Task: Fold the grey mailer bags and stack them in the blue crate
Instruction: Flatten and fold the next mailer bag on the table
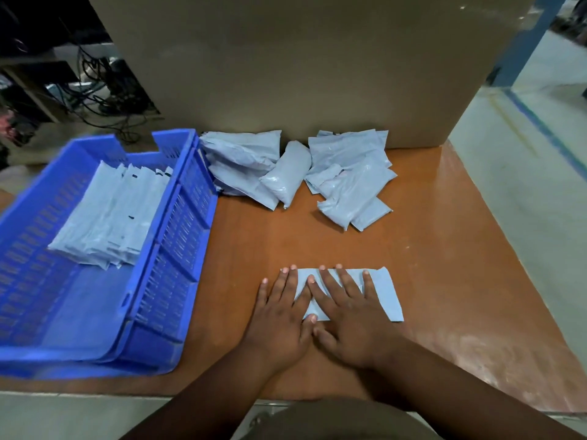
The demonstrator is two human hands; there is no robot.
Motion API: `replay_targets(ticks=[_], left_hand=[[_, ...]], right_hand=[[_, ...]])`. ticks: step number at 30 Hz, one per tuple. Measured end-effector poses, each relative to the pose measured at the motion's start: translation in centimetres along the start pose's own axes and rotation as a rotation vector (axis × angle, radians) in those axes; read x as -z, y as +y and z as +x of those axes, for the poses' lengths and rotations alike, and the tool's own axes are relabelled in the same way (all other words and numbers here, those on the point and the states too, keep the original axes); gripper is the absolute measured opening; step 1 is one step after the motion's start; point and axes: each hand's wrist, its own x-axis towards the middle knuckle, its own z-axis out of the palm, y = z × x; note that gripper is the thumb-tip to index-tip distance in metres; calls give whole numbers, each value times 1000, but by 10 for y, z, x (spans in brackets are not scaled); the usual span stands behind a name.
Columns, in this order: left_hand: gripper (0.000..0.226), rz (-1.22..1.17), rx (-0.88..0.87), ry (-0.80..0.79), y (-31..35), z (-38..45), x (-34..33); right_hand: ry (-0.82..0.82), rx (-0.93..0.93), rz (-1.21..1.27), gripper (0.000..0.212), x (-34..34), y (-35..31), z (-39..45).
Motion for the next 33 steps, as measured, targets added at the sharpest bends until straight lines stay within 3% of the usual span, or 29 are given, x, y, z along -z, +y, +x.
replay_targets(ticks=[15,21,26,30,33], left_hand=[[82,8,4,-13,-7,3,-5],[92,35,48,-62,-30,-8,1],[97,-36,130,-6,-24,-18,13],[76,-70,-153,153,17,1,32],[69,-159,-238,94,43,22,24]], right_hand=[[14,5,19,89,-15,11,4],[-32,-247,-25,96,0,61,-27],[-11,-346,11,92,8,83,-37],[150,-88,44,76,16,49,-25],[81,134,146,76,3,17,-9]])
